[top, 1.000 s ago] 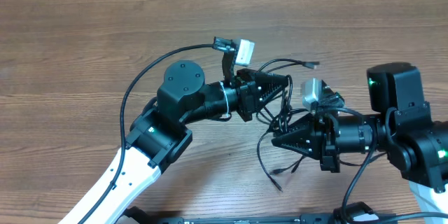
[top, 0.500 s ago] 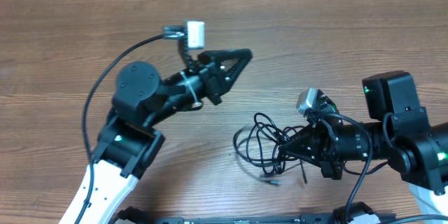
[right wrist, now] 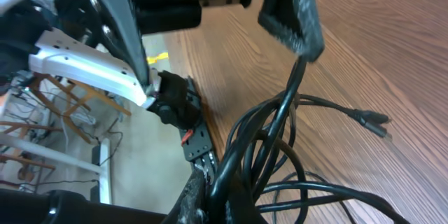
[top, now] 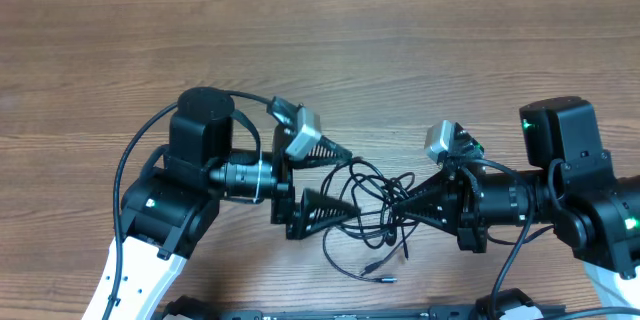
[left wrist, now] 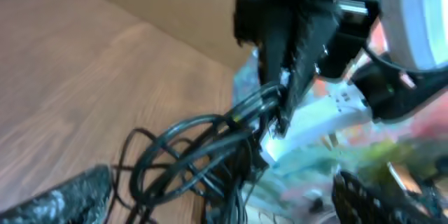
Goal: Untangle cables
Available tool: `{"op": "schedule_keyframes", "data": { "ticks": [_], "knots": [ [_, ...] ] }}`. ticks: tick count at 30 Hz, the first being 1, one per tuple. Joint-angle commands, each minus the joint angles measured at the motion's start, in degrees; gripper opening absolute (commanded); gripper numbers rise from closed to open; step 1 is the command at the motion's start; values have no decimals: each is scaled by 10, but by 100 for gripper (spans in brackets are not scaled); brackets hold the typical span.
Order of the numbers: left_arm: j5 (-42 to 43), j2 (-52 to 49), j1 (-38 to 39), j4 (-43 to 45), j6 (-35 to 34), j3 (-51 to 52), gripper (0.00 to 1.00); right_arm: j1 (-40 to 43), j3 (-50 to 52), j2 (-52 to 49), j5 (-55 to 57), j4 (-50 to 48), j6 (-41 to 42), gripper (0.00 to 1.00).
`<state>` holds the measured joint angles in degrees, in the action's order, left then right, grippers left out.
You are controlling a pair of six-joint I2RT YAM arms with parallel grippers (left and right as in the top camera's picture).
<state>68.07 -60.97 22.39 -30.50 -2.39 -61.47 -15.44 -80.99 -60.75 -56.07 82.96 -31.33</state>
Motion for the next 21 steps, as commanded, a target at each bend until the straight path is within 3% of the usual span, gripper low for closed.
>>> {"op": "schedule_keyframes", "data": {
  "ticks": [1, 2, 6, 8, 10, 14, 15, 17, 21],
  "knots": [
    [42, 2, 0, -25, 106, -5, 100, -3, -3, 9, -43, -8, -5, 4],
    [42, 2, 0, -23, 106, -5, 99, -3, -3, 9, -58, -9, -5, 4],
    [42, 2, 0, -14, 107, -5, 65, -3, -3, 9, -82, -8, -10, 4],
    [42, 2, 1, -14, 107, -5, 61, -3, -3, 9, -94, -3, -27, 4],
    [42, 2, 1, -5, 107, -5, 50, -3, -3, 9, -96, 4, -33, 4],
    [49, 2, 1, 13, 105, -5, 48, -3, -3, 9, -94, 5, -33, 4],
    [51, 2, 1, 20, 105, -5, 38, -3, -3, 9, -91, 8, -33, 4],
    [54, 2, 1, 38, 96, -5, 4, -3, -3, 9, -79, 17, -33, 4],
    [53, 2, 1, 62, 66, -5, 4, -3, -3, 9, -79, 17, -33, 4]
  ]
}}
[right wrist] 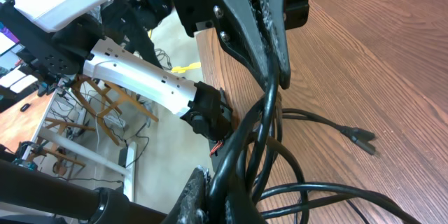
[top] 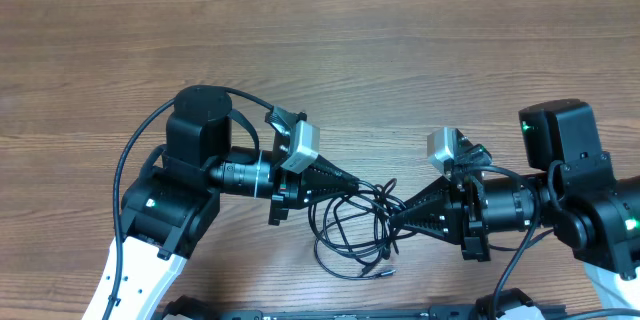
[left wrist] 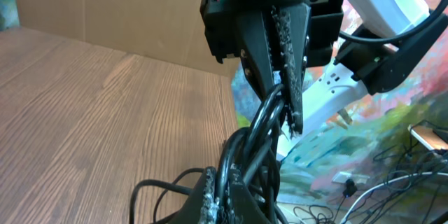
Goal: Untangle cables
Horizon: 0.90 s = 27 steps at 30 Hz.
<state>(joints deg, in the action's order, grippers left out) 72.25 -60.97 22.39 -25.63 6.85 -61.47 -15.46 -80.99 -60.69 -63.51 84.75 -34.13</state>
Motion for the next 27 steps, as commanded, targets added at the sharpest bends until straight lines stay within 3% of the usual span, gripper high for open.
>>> {"op": "schedule_keyframes", "data": {
  "ticks": [1, 3, 5, 9, 11, 12, 23, 25, 27],
  "knots": [
    [5, 2, 1, 21, -35, -5, 4, -3, -3, 8, -4, 2, -5, 4],
    [-55, 2, 1, 45, -100, -5, 4, -3, -3, 8, -4, 7, -5, 4],
    [-183, 2, 1, 51, -221, -5, 4, -3, -3, 8, -4, 7, -5, 4],
    [-478, 2, 1, -16, -547, -5, 4, -3, -3, 8, -4, 7, -5, 4],
    [-547, 2, 1, -63, -687, -5, 4, -3, -3, 8, -4, 7, -5, 4],
    [-548, 2, 1, -74, -719, -5, 4, -3, -3, 8, -4, 7, -5, 4],
    [-501, 2, 1, -76, -696, -5, 4, -3, -3, 8, -4, 12, -5, 4],
    [-411, 2, 6, -20, -702, -5, 4, -3, -3, 8, -5, -5, -4, 4],
    [-392, 2, 32, 23, -722, -5, 4, -3, -3, 8, -9, -23, -2, 4]
  ]
}}
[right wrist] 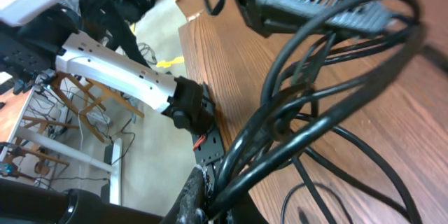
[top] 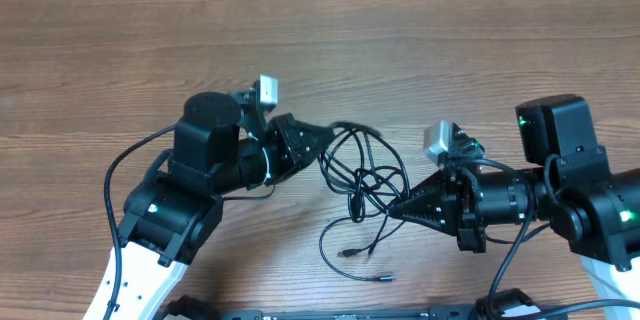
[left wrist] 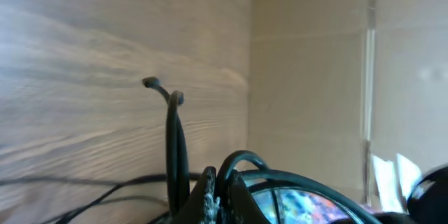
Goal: Untangle cables
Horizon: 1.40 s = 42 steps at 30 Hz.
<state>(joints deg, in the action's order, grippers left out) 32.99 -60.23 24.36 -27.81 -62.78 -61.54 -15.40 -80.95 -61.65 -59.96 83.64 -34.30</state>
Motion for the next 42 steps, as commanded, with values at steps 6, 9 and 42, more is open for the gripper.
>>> {"op": "schedule_keyframes", "data": {
  "ticks": [6, 9, 42],
  "knots": [
    [-40, -20, 122, 100, -41, -4, 4, -3, -4, 1, -9, -63, 5, 4],
    [-37, -24, 133, 99, -41, -4, 4, -3, -4, -20, 56, -107, 76, 4],
    [-29, -20, 21, 3, 464, -5, 100, -4, -4, -30, -19, 29, -50, 4]
  ]
}}
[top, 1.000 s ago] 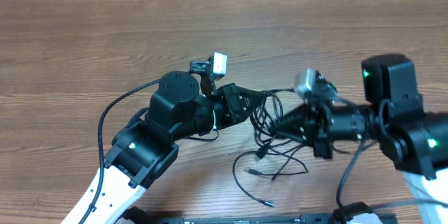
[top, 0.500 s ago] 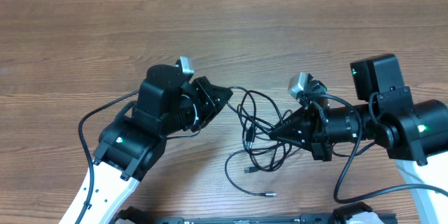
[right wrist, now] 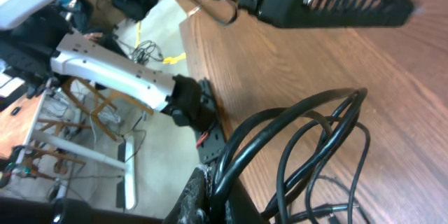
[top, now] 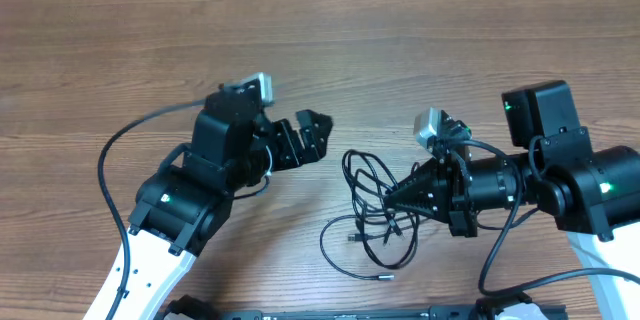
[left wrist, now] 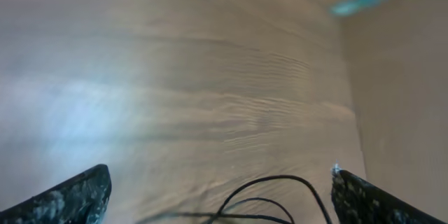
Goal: Untangle cables
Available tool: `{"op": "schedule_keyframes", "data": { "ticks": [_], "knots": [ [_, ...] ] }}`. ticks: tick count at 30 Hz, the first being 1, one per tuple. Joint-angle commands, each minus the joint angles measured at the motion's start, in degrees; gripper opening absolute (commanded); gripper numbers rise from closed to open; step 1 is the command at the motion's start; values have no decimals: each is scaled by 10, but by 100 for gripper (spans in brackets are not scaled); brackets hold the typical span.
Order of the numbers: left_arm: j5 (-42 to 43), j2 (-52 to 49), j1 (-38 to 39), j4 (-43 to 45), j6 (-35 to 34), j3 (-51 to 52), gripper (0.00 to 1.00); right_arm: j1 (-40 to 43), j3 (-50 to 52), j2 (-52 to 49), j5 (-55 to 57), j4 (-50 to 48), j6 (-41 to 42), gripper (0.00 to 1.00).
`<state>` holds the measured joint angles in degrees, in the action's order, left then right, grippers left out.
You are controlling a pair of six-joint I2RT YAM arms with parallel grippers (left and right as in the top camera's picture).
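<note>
A tangle of thin black cables lies on the wooden table between the arms. My right gripper is shut on several strands at the bundle's right side; in its wrist view the strands run out of the shut jaws and fan into loops. My left gripper stands wide open to the upper left of the bundle, apart from it. Its wrist view shows both fingertips far apart, with only a cable loop on the table beyond them.
Loose cable ends with small plugs trail toward the front edge of the table. The left arm's own black cord arcs over the table at the left. The left gripper's body fills the top of the right wrist view.
My left gripper was shut on strands at the bundle's upper left; now it is open and drawn back, holding nothing. The bundle has slumped toward my right gripper, which still holds it.
First my left gripper was open around the bundle while the right held it. Then both were shut on it, close together. Then the left had moved up and left, stretching the loops. Now the left has let go and the bundle lies by the right gripper.
</note>
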<state>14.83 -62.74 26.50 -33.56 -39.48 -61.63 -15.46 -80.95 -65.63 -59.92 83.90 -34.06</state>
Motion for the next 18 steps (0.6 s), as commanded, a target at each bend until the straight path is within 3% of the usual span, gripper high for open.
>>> {"op": "schedule_keyframes", "data": {
  "ticks": [1, 5, 9, 14, 16, 18],
  "knots": [
    [201, 6, 0, 76, 296, -4, 100, -3, -4, 10, -19, 44, -72, 4],
    [308, 5, 0, 71, 483, -4, 100, -3, -4, 10, -48, 119, -187, 4],
    [419, 2, 2, 46, 570, -4, 89, -3, -4, 10, -68, 129, -228, 4],
    [468, -6, 2, -1, 580, -4, 72, -3, -4, 10, -75, 113, -234, 4],
    [474, -6, 2, -23, 580, -4, 58, -3, -4, 10, -75, 100, -234, 4],
    [492, -6, 2, -31, 580, -4, 56, -3, -4, 10, -72, 88, -230, 4]
  ]
}}
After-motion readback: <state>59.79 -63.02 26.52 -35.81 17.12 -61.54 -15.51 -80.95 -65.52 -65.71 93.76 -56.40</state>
